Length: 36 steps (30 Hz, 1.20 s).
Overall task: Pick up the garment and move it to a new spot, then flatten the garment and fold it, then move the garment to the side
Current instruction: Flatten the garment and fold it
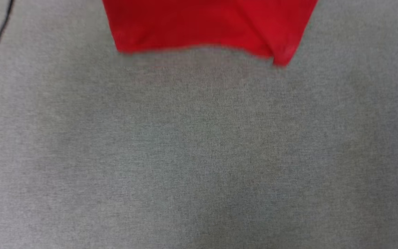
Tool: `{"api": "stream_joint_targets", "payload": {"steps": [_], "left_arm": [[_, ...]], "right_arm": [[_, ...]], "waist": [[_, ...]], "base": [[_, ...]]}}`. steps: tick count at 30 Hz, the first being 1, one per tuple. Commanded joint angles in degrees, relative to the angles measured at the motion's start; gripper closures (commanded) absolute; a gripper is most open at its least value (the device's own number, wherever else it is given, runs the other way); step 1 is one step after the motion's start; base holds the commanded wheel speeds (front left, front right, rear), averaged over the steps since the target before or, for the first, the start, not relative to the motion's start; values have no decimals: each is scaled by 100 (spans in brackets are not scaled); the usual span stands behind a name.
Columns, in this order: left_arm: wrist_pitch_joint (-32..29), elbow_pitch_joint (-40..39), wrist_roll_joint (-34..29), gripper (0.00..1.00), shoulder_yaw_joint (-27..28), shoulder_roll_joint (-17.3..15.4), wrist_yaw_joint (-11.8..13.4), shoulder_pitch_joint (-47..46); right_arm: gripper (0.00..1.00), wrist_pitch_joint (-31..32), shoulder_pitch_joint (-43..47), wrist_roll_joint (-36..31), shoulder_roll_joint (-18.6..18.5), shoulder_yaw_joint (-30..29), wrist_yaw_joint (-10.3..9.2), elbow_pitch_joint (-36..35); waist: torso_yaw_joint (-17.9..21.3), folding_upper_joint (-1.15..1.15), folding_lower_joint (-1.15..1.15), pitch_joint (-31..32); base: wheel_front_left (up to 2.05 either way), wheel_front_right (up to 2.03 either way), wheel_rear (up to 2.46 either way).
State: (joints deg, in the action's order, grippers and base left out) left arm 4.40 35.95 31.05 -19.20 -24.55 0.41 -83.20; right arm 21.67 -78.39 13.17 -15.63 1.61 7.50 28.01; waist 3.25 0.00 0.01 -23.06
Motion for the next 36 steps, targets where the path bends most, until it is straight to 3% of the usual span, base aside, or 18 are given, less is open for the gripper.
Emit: {"api": "stream_joint_targets", "payload": {"steps": [1,9,22,31,36], "left_arm": [[119,121,-63,100,-7,-31,-50,-257],[446,422,-249,100,-121,-71,-225,-1125],[881,1369,66,100,-143,310,-496,-550],[1079,1574,397,100,59,515,-683,852],[1084,992,539,100,503,603,-716,2318]], "right_arm": [[100,-197,-323,-56,60,3,-2,130],[100,-801,-1505,-205,132,189,-2,760],[100,-1351,-1322,157,379,707,-2,1902],[100,-1886,-13,843,293,1211,-2,2158],[100,-2024,1303,1329,146,1553,-2,1865]], "waist": [[64,0,-1,-241],[80,0,-1,-791],[-25,0,-1,-1199],[-99,0,-1,-577],[-122,0,-1,25]], "base": [[0,0,0],[0,0,0],[0,0,0],[0,0,0],[0,0,0]]}}
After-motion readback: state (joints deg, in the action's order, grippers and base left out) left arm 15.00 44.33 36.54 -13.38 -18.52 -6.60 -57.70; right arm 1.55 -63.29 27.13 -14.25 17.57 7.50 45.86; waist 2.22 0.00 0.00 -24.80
